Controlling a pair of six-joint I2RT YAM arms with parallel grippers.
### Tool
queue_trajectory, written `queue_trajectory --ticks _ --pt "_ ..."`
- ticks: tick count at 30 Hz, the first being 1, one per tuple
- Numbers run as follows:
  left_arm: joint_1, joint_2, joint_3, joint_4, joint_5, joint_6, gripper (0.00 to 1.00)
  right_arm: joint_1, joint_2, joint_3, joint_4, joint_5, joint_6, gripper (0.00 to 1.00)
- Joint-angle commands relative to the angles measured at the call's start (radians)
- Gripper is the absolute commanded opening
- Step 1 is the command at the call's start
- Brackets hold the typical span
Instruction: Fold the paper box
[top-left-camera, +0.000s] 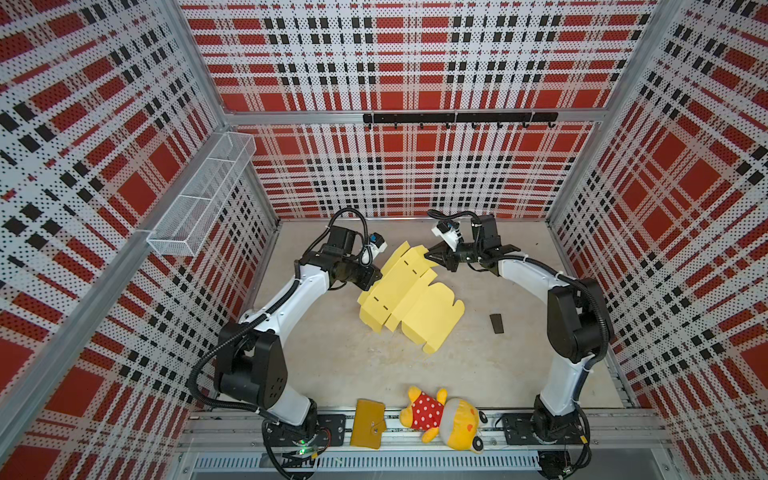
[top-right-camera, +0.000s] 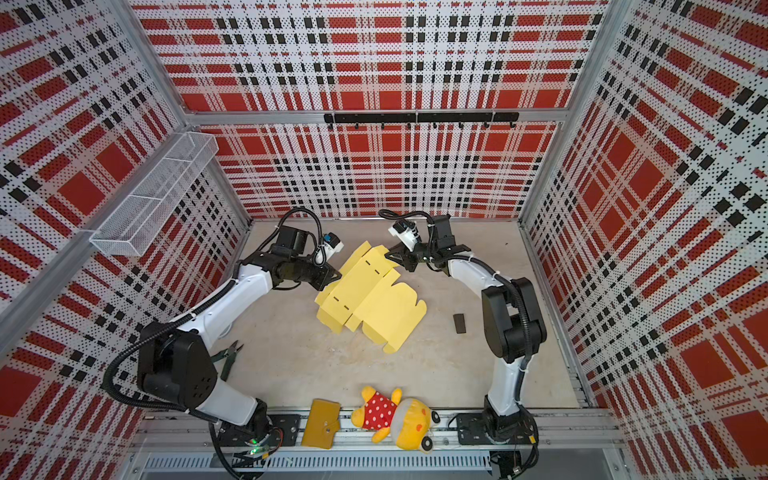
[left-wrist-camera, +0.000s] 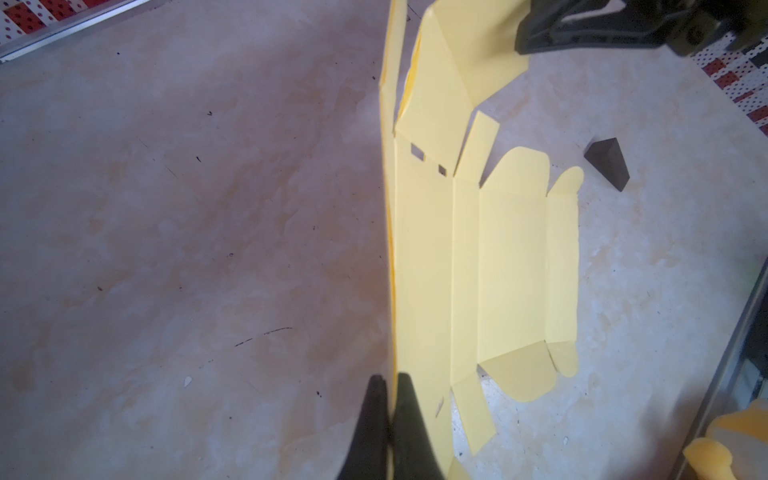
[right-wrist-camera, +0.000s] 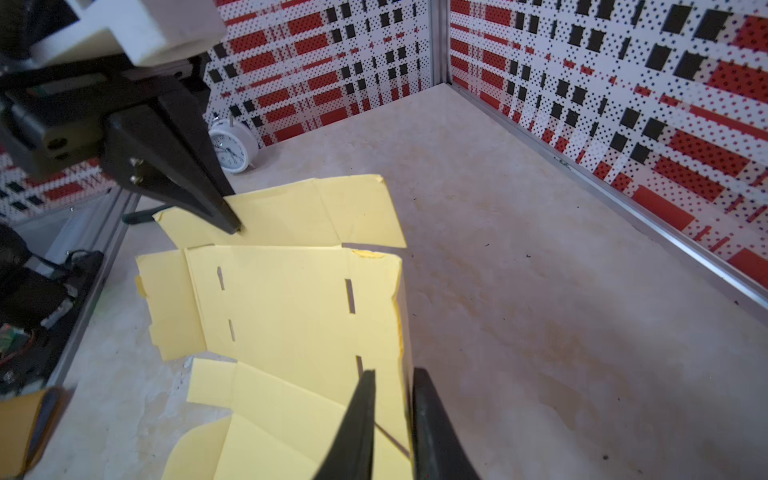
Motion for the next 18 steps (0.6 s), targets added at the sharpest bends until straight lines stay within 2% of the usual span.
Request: queue_trajectory --ticks 1,4,7,11,18 --pt "-0.002 -0.016 0.009 0.017 0.01 -0.038 0.03 0.006 -0.091 -0.041 0.093 0.048 0.015 0.34" --pt "-0.003 -0.016 0.009 0.039 -0.004 -0.088 0.02 0.015 -0.151 -0.096 0.133 0.144 0.029 0.51" --pt "0.0 -0.015 0.002 0.075 -0.033 -0.174 0.02 0.039 -0.223 -0.147 0.131 0.277 0.038 0.58" --pt "0.006 -0.021 -0.016 0.127 -0.043 -0.286 0.03 0.125 -0.314 -0.238 0.163 0.464 0.086 0.61" --pt "0.03 -0.025 -0.032 0.178 -0.02 -0.403 0.0 0.386 -0.343 -0.342 0.327 0.725 0.156 0.65"
